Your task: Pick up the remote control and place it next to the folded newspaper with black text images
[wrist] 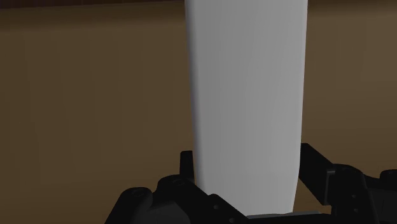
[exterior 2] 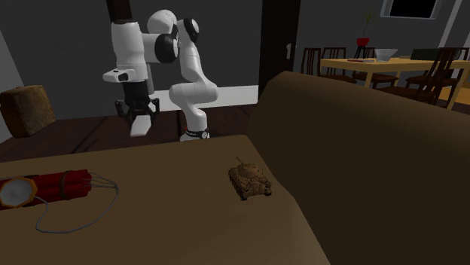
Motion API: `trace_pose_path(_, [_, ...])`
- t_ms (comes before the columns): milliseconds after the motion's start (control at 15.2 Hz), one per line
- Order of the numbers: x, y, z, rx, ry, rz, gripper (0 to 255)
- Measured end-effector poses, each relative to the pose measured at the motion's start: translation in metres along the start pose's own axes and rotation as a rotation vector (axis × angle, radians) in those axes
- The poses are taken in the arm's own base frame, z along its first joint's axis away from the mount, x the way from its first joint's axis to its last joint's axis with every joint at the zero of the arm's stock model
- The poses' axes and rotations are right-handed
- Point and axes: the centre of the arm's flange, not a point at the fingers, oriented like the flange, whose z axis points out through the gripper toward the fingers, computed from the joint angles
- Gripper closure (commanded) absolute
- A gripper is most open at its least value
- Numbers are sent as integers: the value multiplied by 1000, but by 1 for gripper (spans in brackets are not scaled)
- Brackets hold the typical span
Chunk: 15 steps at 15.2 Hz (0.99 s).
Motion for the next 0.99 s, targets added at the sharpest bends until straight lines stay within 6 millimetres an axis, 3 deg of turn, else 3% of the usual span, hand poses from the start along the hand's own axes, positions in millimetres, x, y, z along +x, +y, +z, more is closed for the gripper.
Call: trace_pose_path(990, [-12,199,-4,4,-1,1,255])
